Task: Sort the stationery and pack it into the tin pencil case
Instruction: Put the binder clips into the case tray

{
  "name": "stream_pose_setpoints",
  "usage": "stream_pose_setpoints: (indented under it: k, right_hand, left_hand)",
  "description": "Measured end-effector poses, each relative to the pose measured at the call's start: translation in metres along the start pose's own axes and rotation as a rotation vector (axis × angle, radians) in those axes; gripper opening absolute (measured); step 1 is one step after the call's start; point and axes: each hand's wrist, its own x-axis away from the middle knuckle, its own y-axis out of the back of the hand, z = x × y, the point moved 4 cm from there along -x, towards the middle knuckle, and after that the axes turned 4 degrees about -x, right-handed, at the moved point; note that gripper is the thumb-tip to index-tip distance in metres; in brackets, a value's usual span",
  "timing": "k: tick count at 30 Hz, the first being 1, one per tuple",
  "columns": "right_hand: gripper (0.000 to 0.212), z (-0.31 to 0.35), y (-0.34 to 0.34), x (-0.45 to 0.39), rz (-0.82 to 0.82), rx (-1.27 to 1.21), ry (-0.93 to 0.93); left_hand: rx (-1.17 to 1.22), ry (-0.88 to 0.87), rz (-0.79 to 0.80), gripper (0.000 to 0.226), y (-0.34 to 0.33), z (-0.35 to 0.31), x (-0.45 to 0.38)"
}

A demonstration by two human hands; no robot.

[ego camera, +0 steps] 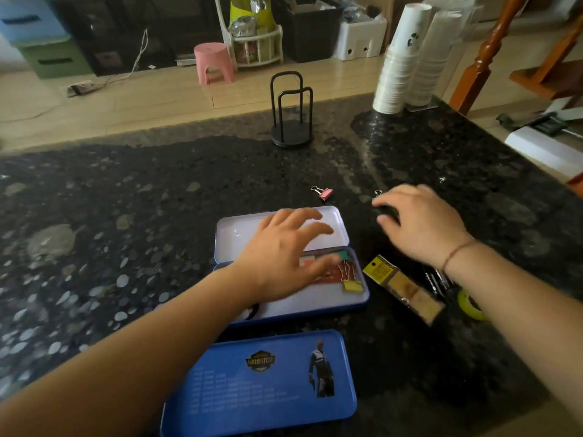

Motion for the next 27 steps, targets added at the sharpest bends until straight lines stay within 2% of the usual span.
stream_pose_setpoints:
  k: [4, 10, 13, 15, 18, 23, 27]
  right_hand:
    - [0.036, -0.021, -0.021, -0.035, 0.093, 0.288, -0.068]
    - [0.030, -0.016, -0.027, -0.035, 0.022, 0.351, 0.044]
    - [0.030, -0.007, -0.004, -0.016, -0.138, 0.196, 0.108]
    - [0.030, 0.002, 0.017, 0.004, -0.245, -0.074, 0.092]
    - [0.033, 0.025, 0.031, 0.039, -0.164, -0.452, 0.041]
    - [0.023, 0.045, 0.013, 0.076, -0.003, -0.496, 0.025]
    - [0.023, 0.045, 0.003, 0.088, 0.048, -0.323, 0.029]
  left_hand:
    - [0.007, 0.086, -0.002, 0.048, -0.002, 0.012, -0.027]
    - [0.090, 0.199, -0.022, 0.041, -0.003, 0.026, -0.079]
    - [0.087, 0.191, -0.013, 0.036, -0.005, 0.028, -0.099]
    - [0.109, 0.197, -0.011, 0.034, -0.005, 0.030, -0.109]
    - [0.093, 0.216, 0.004, 0.035, -0.006, 0.030, -0.121]
    - [0.031, 0.229, 0.081, 0.033, -0.013, 0.027, -0.125]
    - [0.060, 0.250, 0.082, 0.030, -0.015, 0.025, -0.130]
